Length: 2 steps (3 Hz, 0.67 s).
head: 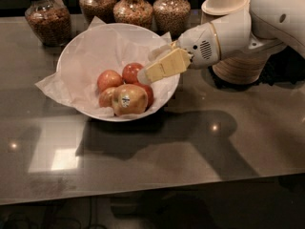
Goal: Pick apple from white bowl
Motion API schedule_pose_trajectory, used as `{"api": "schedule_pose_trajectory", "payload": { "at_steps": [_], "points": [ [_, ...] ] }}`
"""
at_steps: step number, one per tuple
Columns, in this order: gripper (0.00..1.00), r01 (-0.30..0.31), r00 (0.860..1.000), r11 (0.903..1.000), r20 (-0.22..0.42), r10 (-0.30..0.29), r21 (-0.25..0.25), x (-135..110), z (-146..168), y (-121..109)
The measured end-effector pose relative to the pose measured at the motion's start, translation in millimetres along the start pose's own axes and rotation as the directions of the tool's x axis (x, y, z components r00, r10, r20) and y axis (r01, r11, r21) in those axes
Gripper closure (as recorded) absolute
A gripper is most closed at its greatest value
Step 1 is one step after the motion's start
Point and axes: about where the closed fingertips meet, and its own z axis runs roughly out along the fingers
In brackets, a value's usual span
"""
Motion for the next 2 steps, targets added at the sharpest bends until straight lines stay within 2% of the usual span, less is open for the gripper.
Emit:
{"api": "schedule_pose_trajectory", "payload": {
  "at_steps": [1, 2],
  "points": [
    [0.42, 0.02, 1.0, 0.9997, -0.009, -0.021, -0.015, 3, 14, 19],
    [0.43, 0.044, 0.999, 0.9988, -0.028, -0.045, -0.022, 6, 25, 32]
  ]
}}
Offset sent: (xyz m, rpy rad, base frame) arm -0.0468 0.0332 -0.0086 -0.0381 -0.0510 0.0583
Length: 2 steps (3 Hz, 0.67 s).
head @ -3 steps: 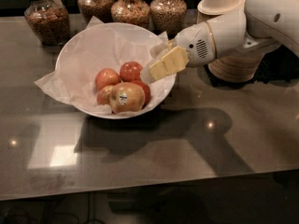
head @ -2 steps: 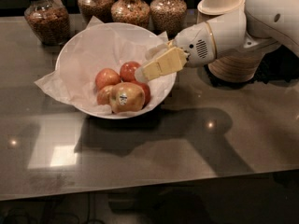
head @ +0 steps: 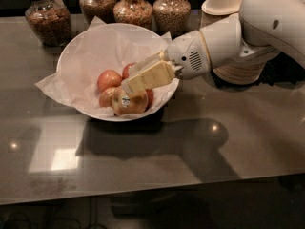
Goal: Pick apple from white bowl
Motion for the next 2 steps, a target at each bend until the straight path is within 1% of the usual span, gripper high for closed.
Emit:
{"api": "schedule_pose_trajectory", "payload": {
  "at_steps": [1, 2],
  "points": [
    [0.41, 0.0, 1.0, 0.9997, -0.02, -0.001, -0.023, 8.2, 12.9, 11.5],
    [0.25, -0.011, 1.0, 0.9989, -0.026, 0.01, -0.046, 17.6, 22.8, 17.0]
  ]
}}
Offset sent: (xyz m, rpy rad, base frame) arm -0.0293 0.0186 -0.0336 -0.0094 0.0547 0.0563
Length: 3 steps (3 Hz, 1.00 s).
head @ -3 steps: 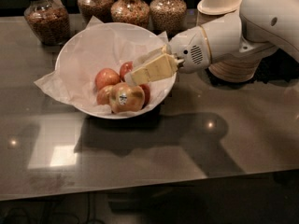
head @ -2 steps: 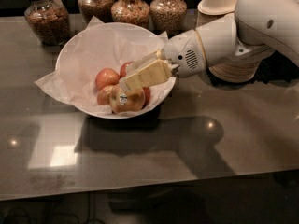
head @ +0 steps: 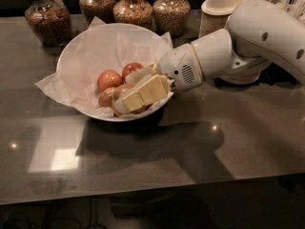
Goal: Pick apple from white bowl
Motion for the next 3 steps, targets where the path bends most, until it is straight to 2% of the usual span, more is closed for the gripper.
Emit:
{"api": "schedule_pose_trajectory", "payload": {
  "at_steps": [2, 3],
  "points": [
    [0.19, -0.005, 1.0, 0.9996, 0.0, 0.005, -0.027, 5, 10, -2],
    [0.19, -0.011, 1.0, 0.999, -0.004, 0.011, -0.044, 6, 20, -7]
  ]
}}
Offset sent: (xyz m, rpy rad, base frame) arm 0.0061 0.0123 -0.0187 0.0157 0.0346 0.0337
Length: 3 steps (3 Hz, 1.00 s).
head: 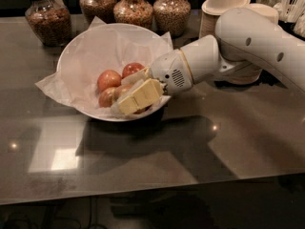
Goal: Pick apple from white bowl
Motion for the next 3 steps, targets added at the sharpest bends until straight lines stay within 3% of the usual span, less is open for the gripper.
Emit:
{"api": "schedule_pose_trajectory", "payload": {
  "at_steps": [1, 3],
  "points": [
    [0.19, -0.014, 1.0, 0.9999, -0.006, 0.014, -0.006, 5.3, 7.9, -7.2],
    [0.61, -0.014, 1.0, 0.9999, -0.007, 0.014, -0.006, 5.3, 7.9, -7.1]
  ]
}}
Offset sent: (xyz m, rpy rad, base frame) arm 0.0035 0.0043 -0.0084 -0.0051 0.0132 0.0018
